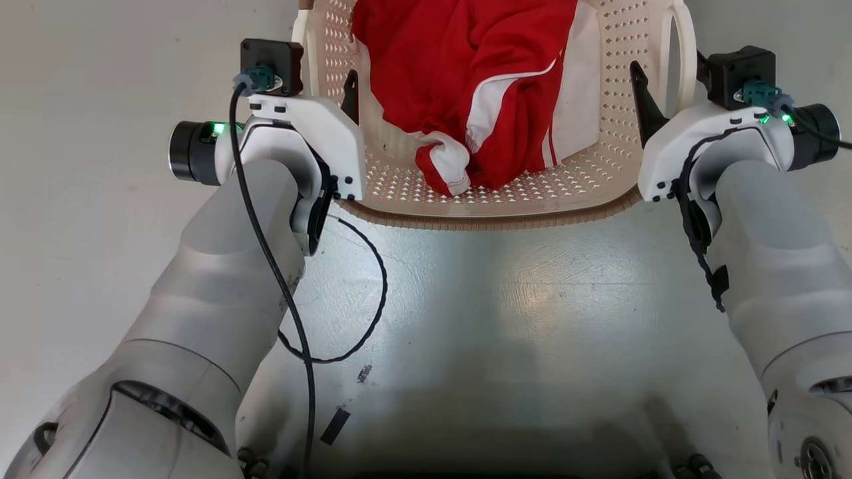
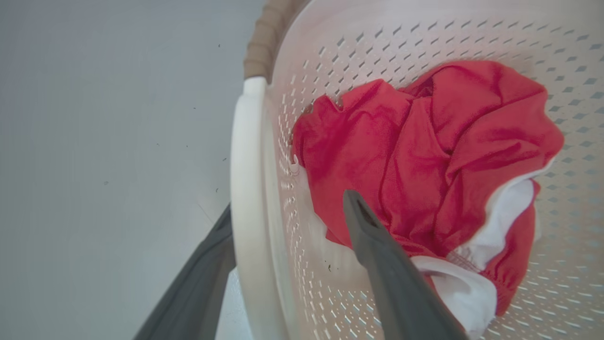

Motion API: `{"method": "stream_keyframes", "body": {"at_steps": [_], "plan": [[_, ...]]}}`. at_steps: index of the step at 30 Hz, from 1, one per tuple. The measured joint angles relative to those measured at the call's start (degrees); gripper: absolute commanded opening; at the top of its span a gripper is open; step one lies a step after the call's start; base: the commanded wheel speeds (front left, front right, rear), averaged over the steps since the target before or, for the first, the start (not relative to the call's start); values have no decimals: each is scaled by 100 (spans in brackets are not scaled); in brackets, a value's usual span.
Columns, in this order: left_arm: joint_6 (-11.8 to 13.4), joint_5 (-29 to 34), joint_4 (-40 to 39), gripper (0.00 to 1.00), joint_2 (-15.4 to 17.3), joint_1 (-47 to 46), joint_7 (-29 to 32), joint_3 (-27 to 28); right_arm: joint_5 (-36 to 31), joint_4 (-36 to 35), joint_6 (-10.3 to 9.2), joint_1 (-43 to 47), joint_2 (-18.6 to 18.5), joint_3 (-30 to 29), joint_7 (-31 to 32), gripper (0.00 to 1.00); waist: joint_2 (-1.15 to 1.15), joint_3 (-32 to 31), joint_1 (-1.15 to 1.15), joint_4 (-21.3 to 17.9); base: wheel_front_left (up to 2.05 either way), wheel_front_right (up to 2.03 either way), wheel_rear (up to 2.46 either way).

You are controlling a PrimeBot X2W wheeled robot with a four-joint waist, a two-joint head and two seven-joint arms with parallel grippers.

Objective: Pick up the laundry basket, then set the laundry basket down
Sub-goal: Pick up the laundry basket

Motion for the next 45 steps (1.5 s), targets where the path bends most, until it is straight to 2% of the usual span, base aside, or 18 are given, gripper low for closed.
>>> {"method": "stream_keyframes", "body": {"at_steps": [7, 17, 19, 20, 21, 22, 23, 24, 32, 45], "plan": [[-7, -148, 91, 100, 0, -157, 136, -172, 146, 163, 0, -175, 10, 36, 142, 100, 0, -5, 0, -4, 0, 0, 0], [-5, -294, 162, 100, -1, -180, 177, -361, 444, 311, 0, -237, 15, 389, 277, 100, 0, -5, 0, -1, 0, 0, 0], [-5, -294, 180, 97, -2, -180, 177, -394, 537, 324, 0, -237, 14, 472, 324, 100, 0, -9, 0, -6, 0, 0, 0], [-5, -296, 198, 95, -1, -180, 172, -405, 579, 327, 0, -237, 16, 511, 324, 100, 0, -10, 0, -10, 0, 0, 0], [-5, -303, 221, 64, 0, -180, 171, -422, 609, 330, 0, -237, 18, 531, 326, 100, 0, -13, 0, -15, 0, 0, 0], [-5, -303, 244, 7, 1, -180, 171, -457, 626, 332, 0, -237, 16, 548, 345, 47, 0, -16, 0, -20, 0, 0, 0], [-5, -303, 263, 7, 1, -180, 179, -497, 638, 334, 0, -238, 14, 573, 383, 0, 0, -18, 0, -24, 0, 0, 0], [-5, -299, 283, 0, 1, -181, 179, -549, 665, 336, 0, -238, 15, 603, 398, 0, 0, -19, 0, -28, 0, 0, 0], [31, -326, 361, 0, 10, -185, 208, -711, 932, 383, -7, -233, 0, 770, 673, 0, 0, -109, 0, -55, 0, 0, 0], [36, -608, 371, 0, 16, 94, 302, -894, 1615, 410, -8, -44, -10, 1514, 1017, 0, 0, -599, 0, -103, 0, 0, 0]]}}
